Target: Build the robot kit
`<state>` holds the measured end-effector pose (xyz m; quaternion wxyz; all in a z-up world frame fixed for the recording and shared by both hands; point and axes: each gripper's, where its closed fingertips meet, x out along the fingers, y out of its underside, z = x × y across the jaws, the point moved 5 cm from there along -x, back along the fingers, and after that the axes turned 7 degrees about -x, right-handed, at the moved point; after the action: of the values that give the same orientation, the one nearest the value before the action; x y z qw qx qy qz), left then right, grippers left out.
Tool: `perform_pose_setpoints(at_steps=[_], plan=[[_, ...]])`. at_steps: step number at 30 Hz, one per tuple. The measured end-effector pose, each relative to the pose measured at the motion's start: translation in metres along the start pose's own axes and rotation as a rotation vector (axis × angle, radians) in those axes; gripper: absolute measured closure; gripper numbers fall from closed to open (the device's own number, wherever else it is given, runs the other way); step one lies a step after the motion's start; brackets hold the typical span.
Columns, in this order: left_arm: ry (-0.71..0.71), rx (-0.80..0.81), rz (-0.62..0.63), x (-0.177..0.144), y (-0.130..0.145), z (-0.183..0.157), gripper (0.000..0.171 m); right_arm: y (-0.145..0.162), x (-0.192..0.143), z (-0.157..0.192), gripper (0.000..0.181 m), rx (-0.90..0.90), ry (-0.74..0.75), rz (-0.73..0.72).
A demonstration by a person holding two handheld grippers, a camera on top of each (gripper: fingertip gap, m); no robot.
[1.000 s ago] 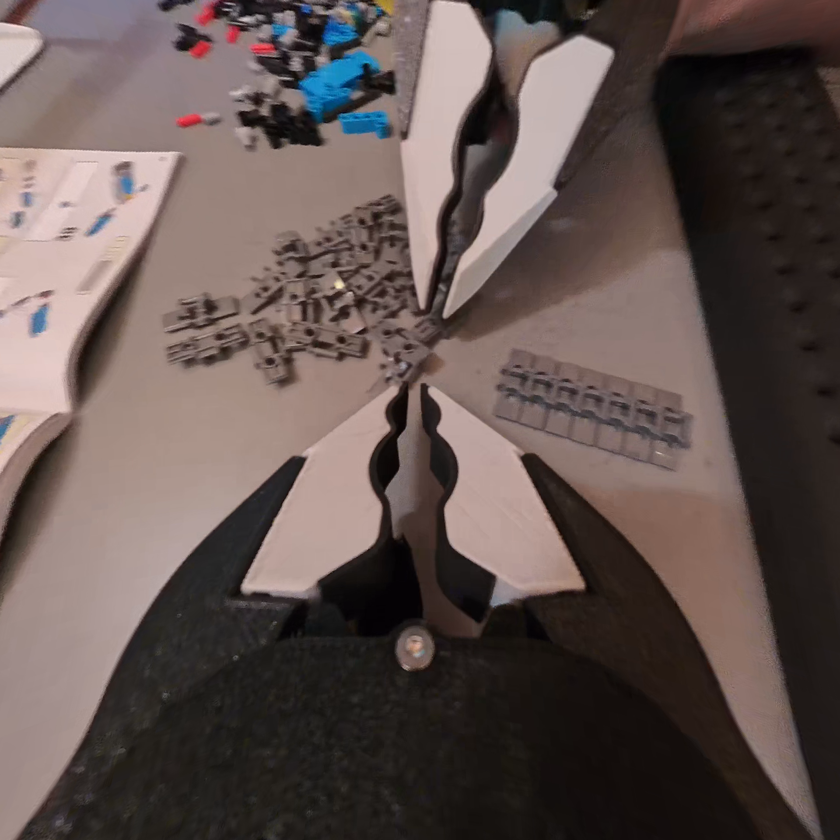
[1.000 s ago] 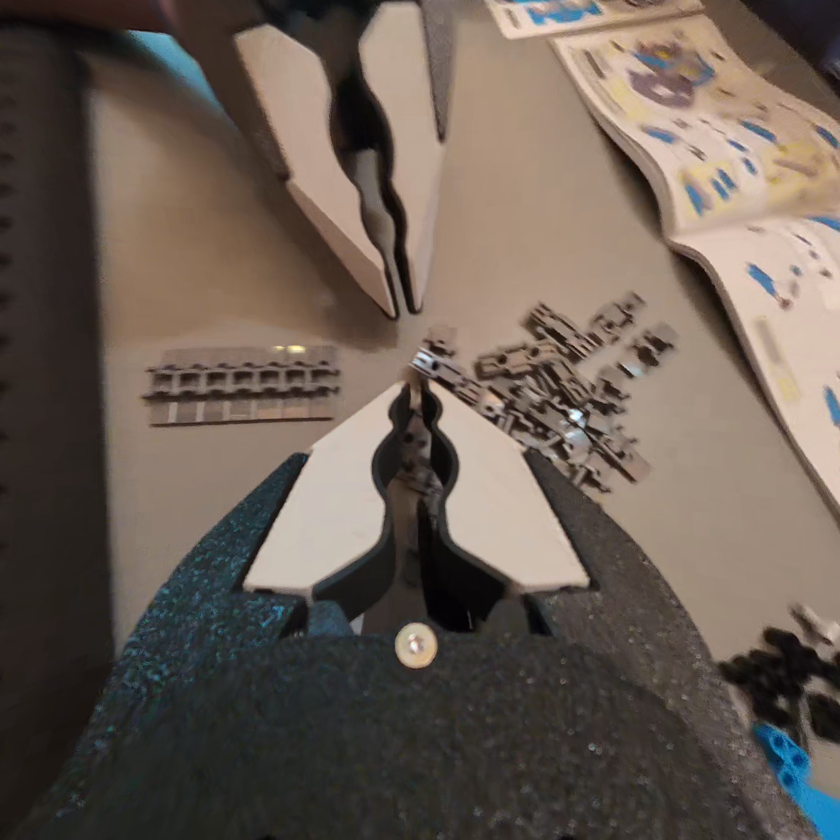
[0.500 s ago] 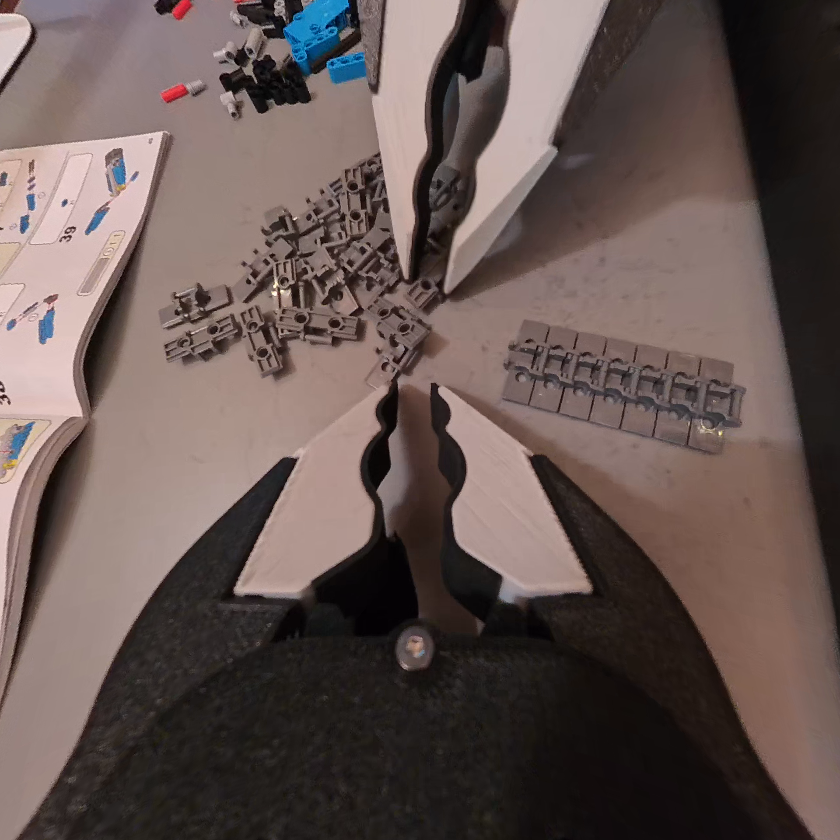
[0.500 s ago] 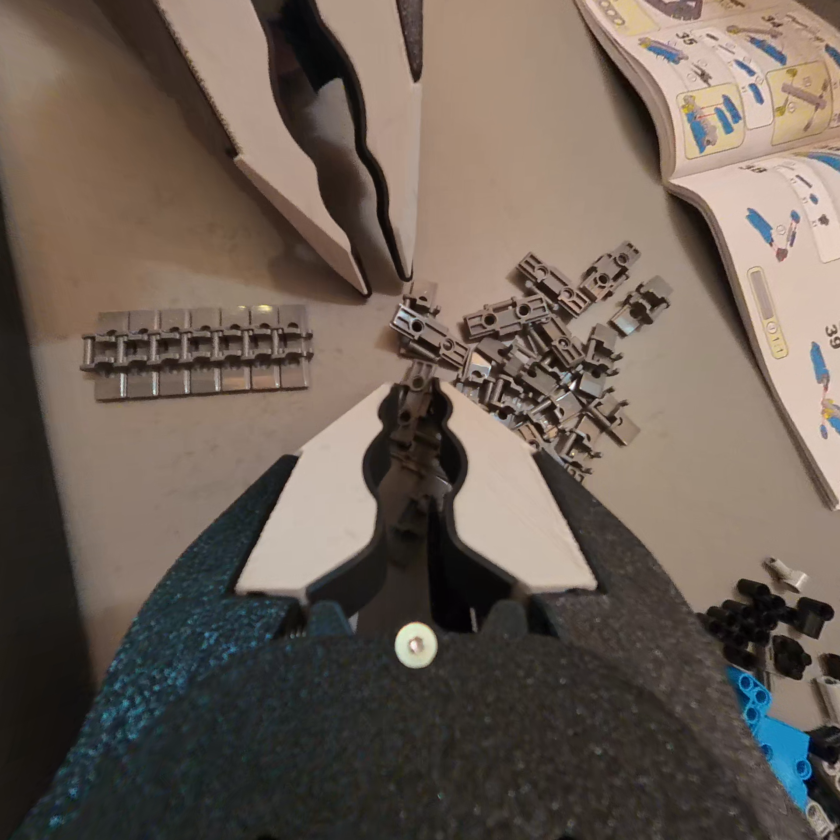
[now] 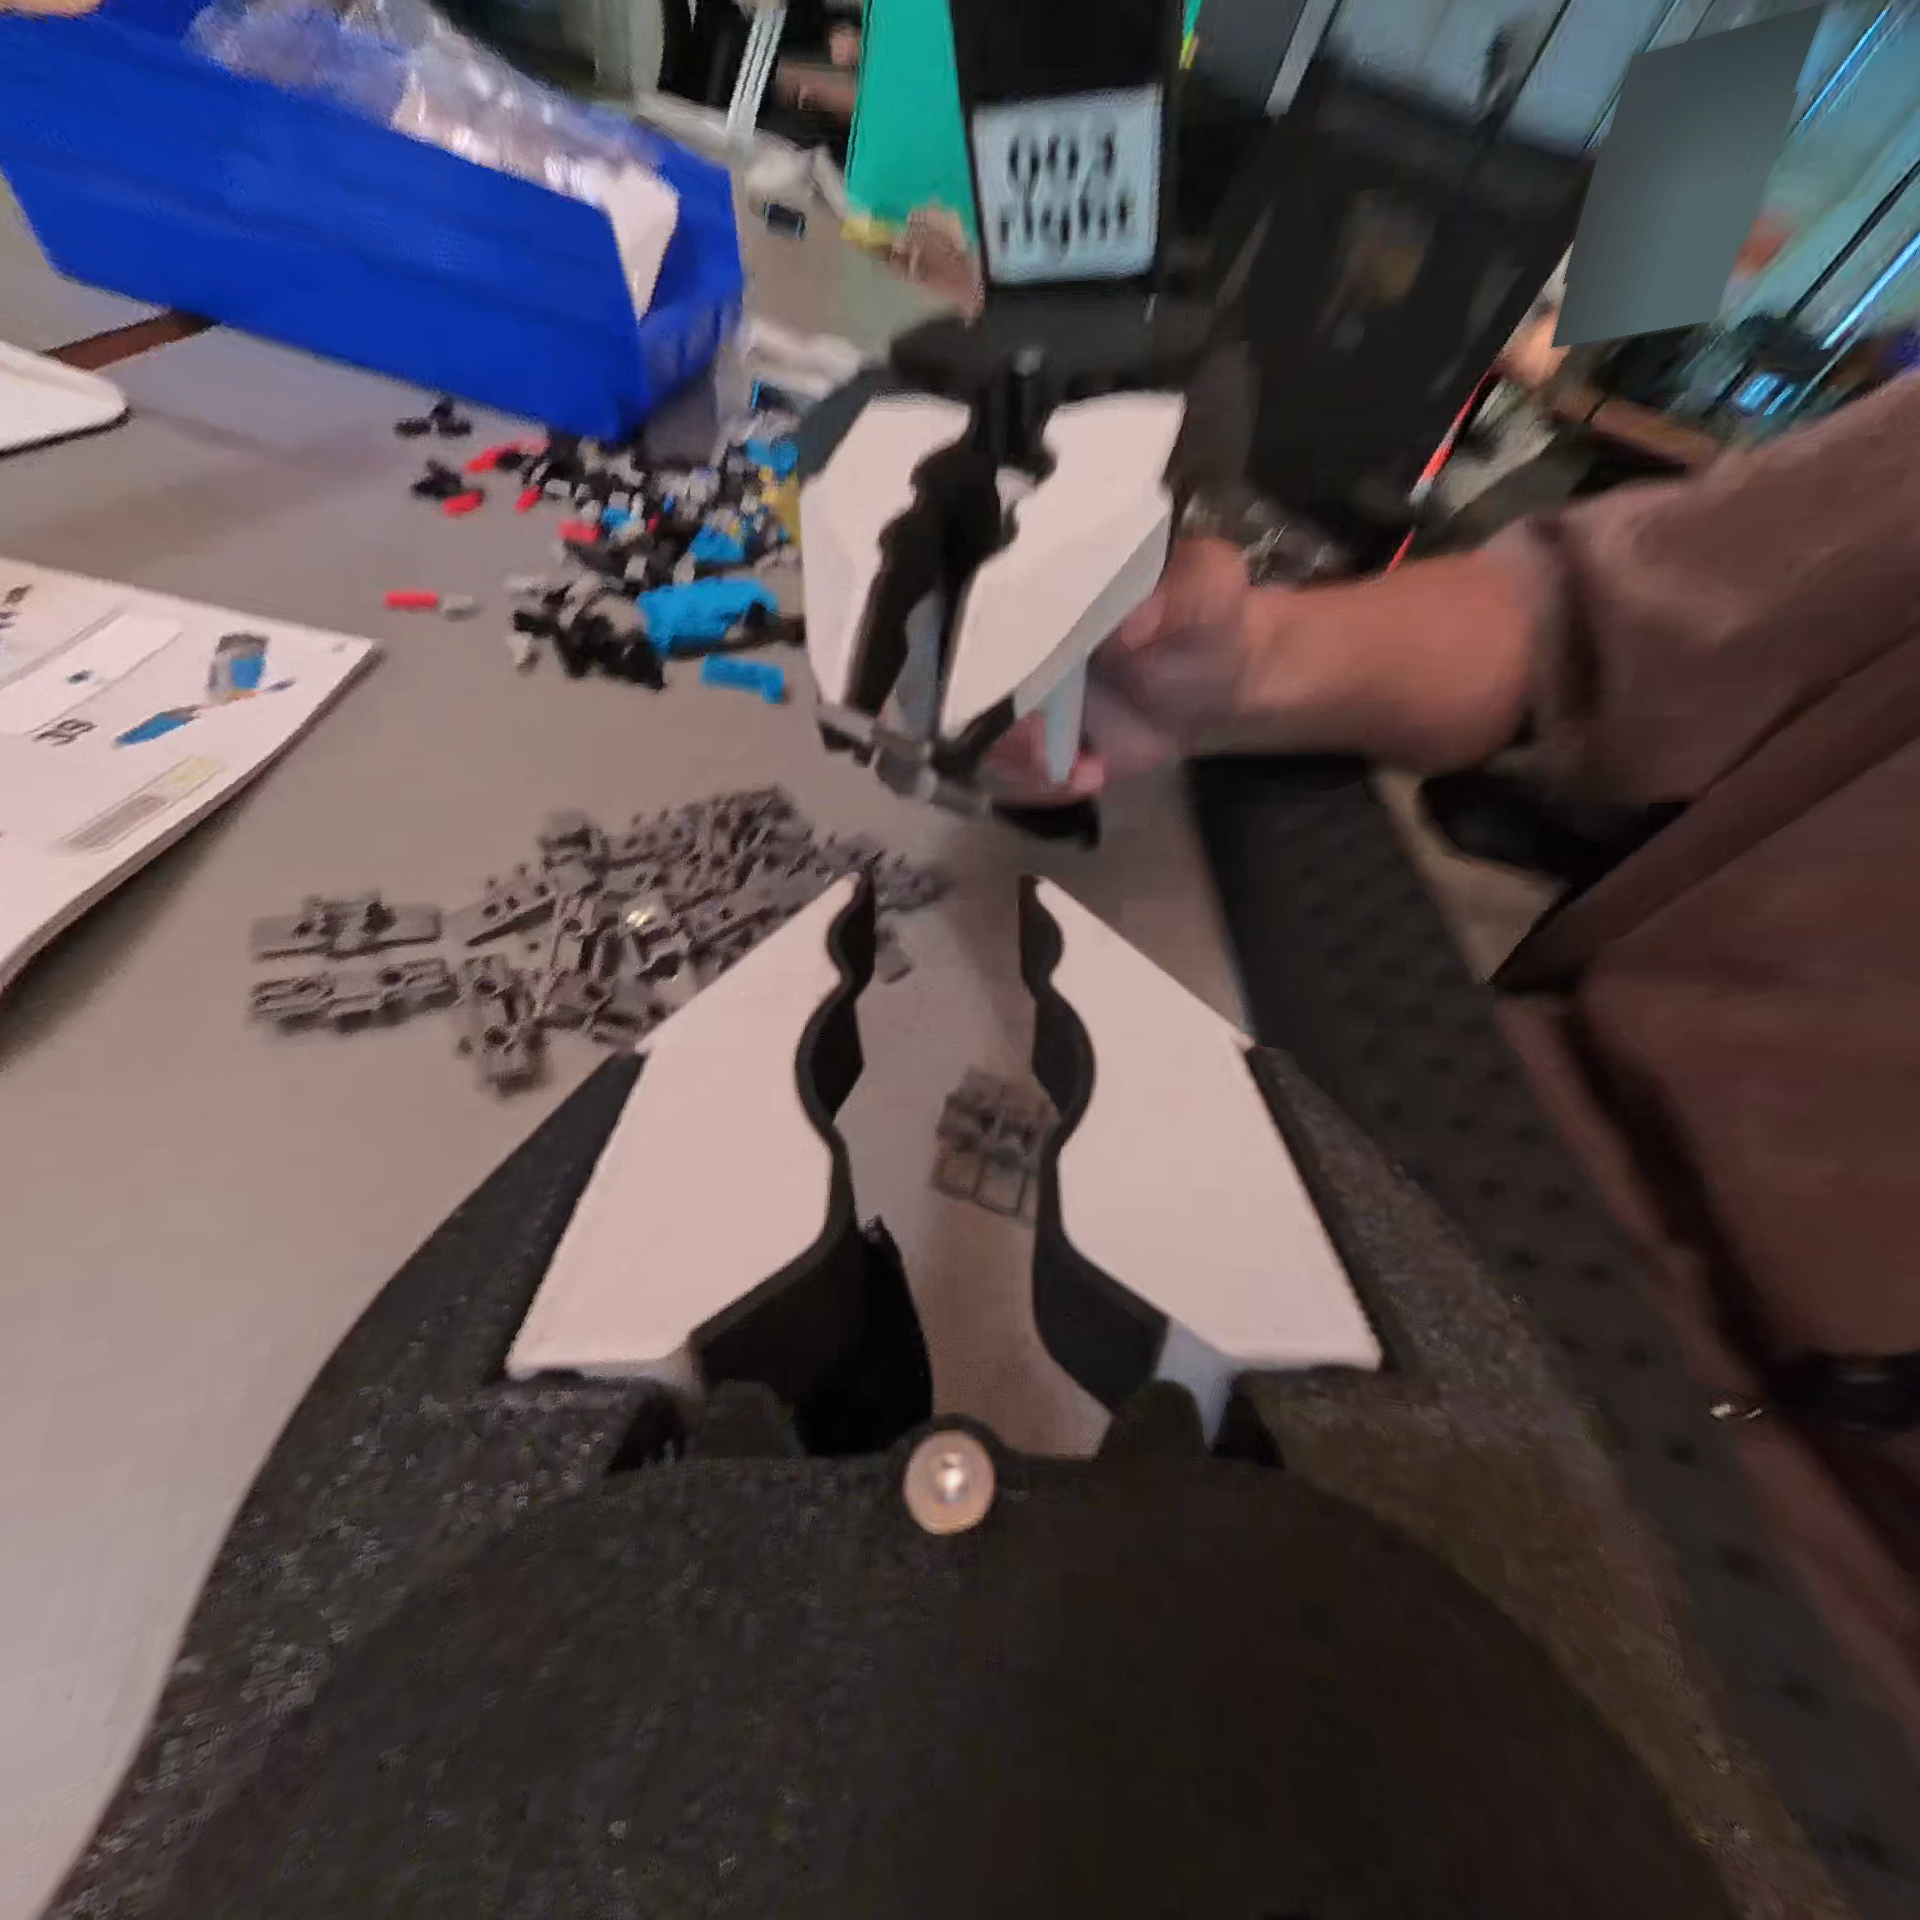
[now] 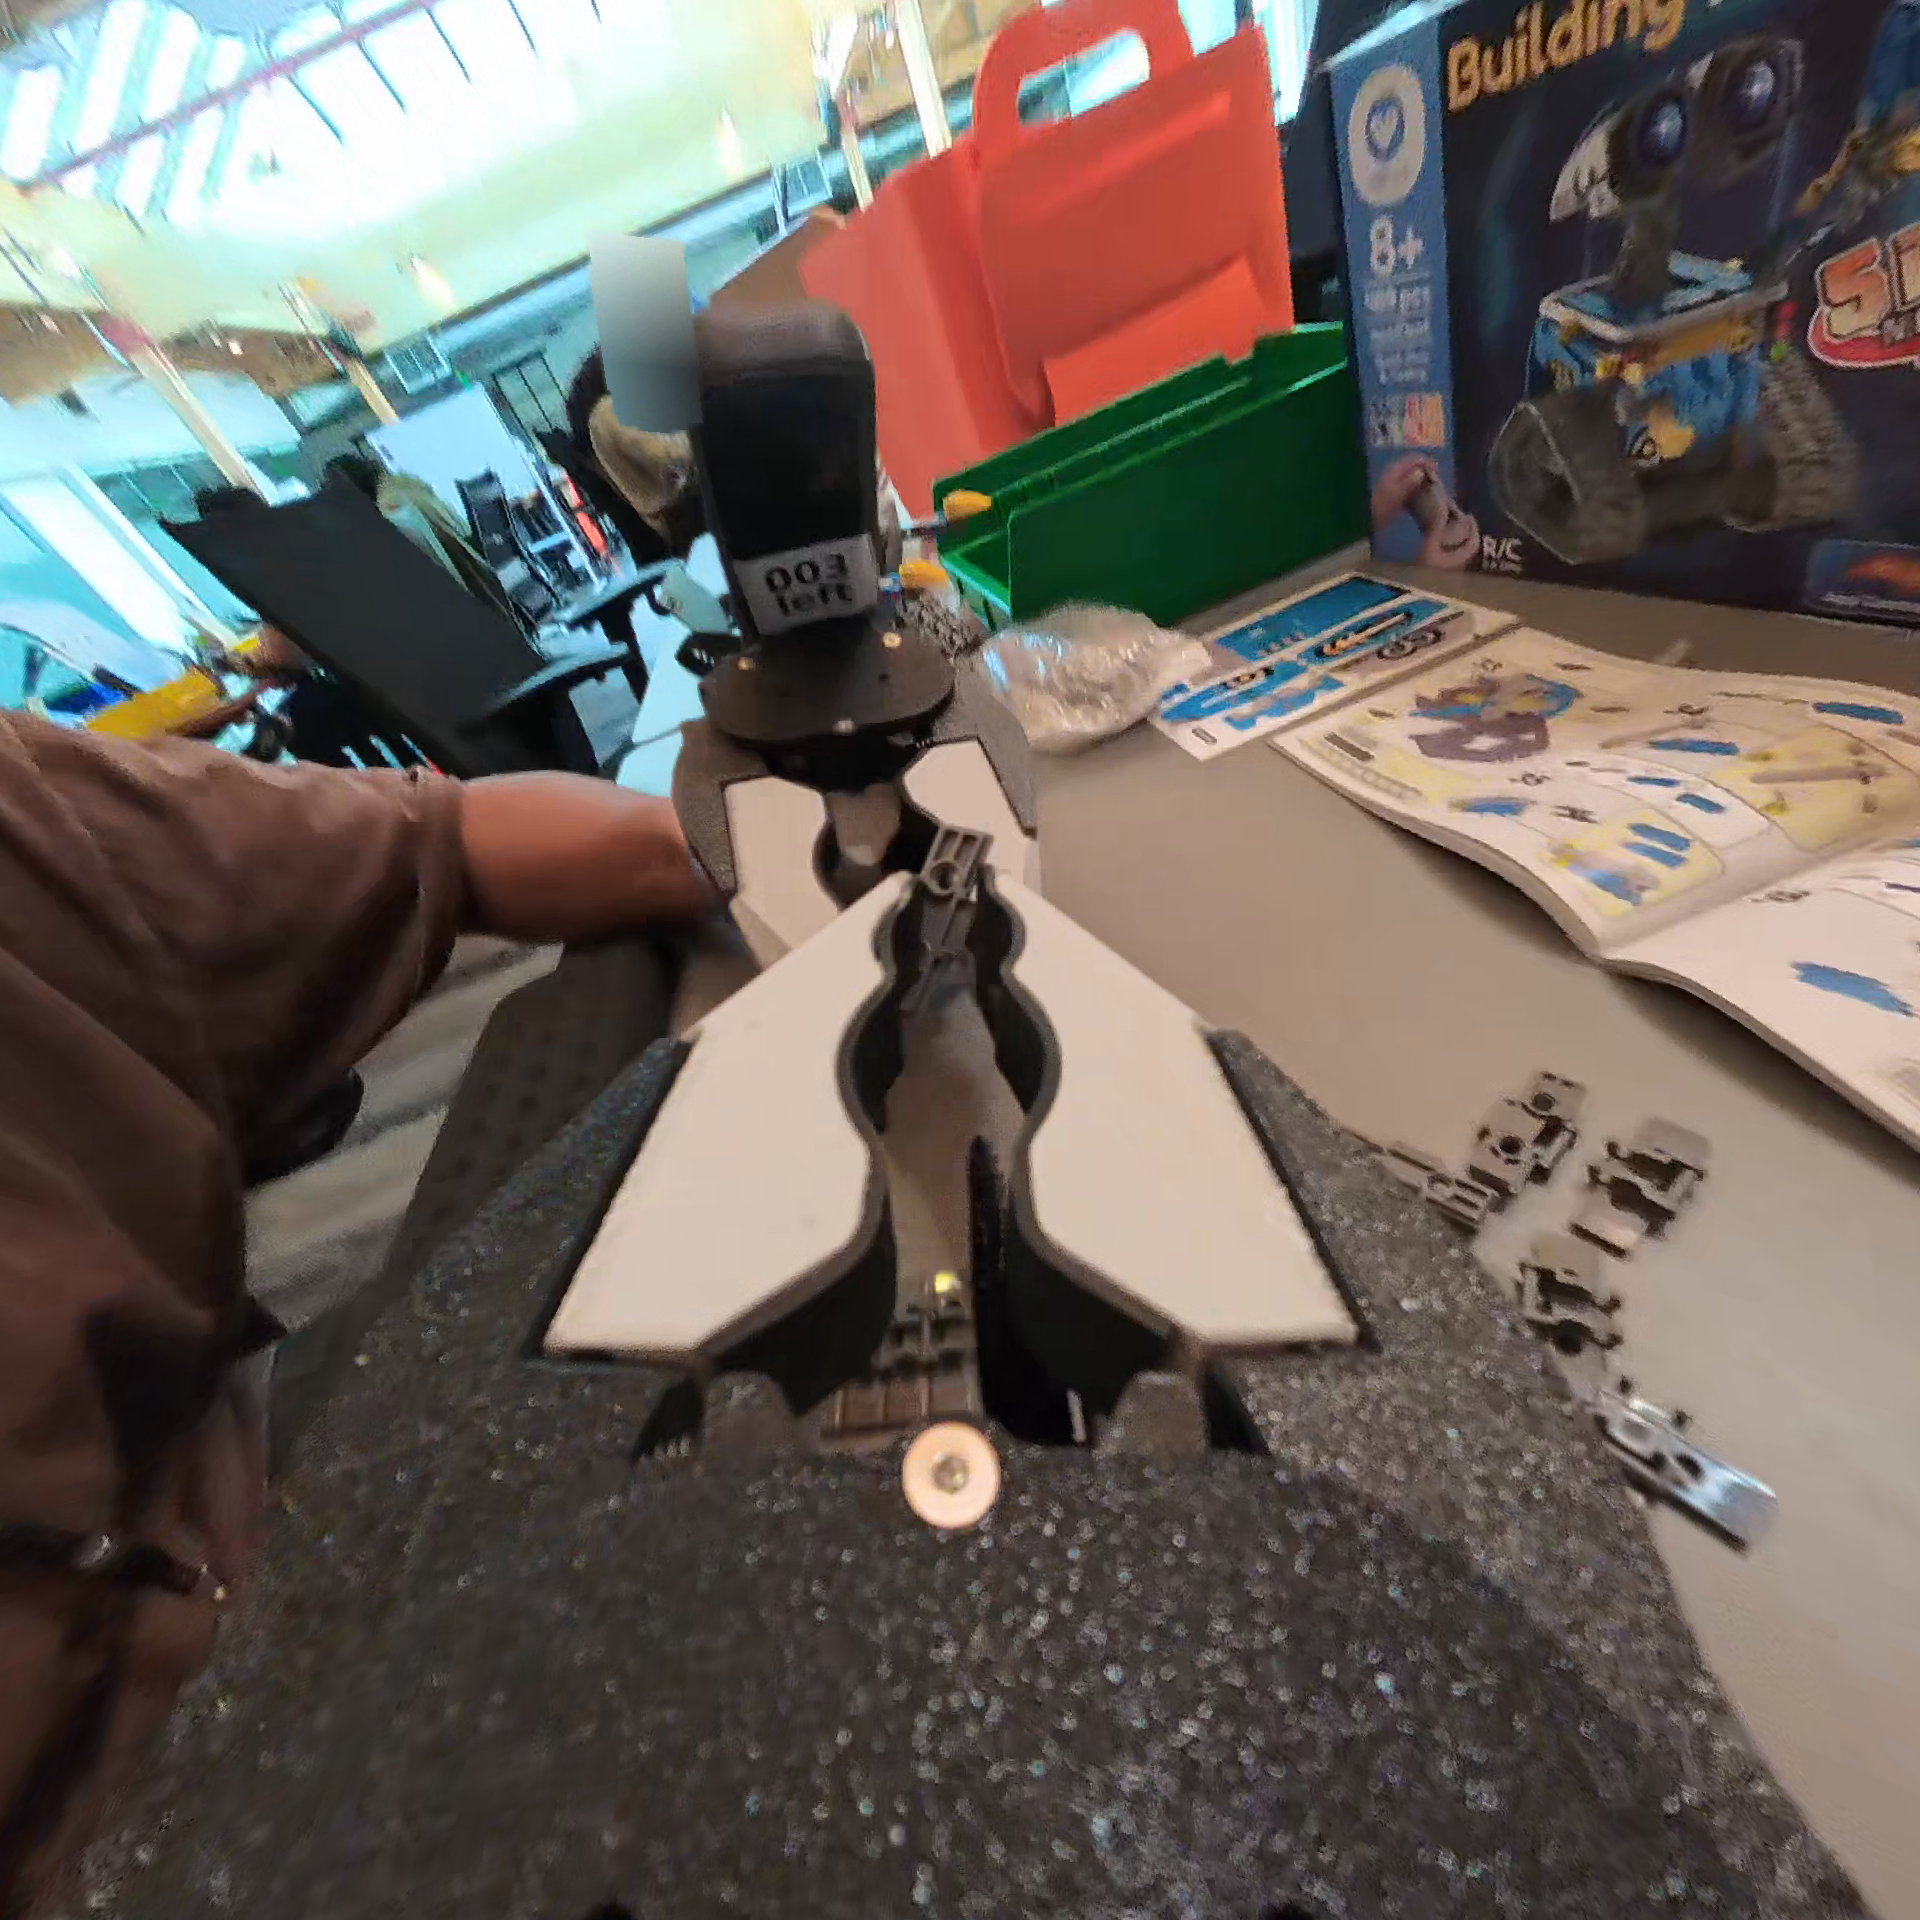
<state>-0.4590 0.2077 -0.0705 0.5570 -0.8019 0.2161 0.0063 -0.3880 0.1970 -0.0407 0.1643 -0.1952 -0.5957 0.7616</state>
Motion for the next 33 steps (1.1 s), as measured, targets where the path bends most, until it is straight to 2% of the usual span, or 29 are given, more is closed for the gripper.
perform_pose_setpoints(at_steps=[4,6,9,12,14,17,20,23,25,27,33], plan=[[0.063,-0.099,-0.12,-0.002,-0.009,-0.001,0.141,0.001,0.006,0.005,0.171,-0.024,0.011,-0.023],[0.093,-0.094,-0.157,-0.004,-0.01,-0.003,0.16,-0.001,0.004,0.003,0.173,-0.036,0.036,-0.04],[0.033,-0.039,-0.179,-0.006,-0.009,-0.001,0.164,-0.002,0.0,-0.002,0.173,0.045,0.007,-0.072],[-0.078,0.078,-0.14,-0.007,-0.007,0.002,0.169,-0.001,-0.004,-0.004,0.177,0.086,-0.021,-0.07],[-0.22,0.223,-0.07,-0.009,-0.004,0.008,0.171,0.002,-0.006,-0.007,0.177,0.089,-0.021,-0.034],[-0.565,0.595,0.071,-0.014,0.001,0.022,0.171,0.012,-0.006,-0.007,0.167,0.177,-0.055,0.034],[-0.858,1.025,0.185,-0.017,0.003,0.026,0.171,0.024,-0.003,-0.009,0.153,0.353,-0.091,0.077],[-1.057,1.433,0.253,-0.012,0.01,0.021,0.171,0.027,-0.003,-0.008,0.152,0.633,-0.235,0.032],[-1.104,1.534,0.213,-0.008,0.009,0.013,0.171,0.028,-0.006,-0.01,0.154,0.813,-0.334,-0.028],[-1.142,1.576,0.165,-0.007,0.004,0.005,0.171,0.03,-0.008,-0.014,0.155,0.89,-0.364,-0.054],[-1.185,1.686,0.165,0.0,0.005,-0.002,0.171,0.025,-0.009,-0.008,0.171,0.873,-0.407,-0.053]])
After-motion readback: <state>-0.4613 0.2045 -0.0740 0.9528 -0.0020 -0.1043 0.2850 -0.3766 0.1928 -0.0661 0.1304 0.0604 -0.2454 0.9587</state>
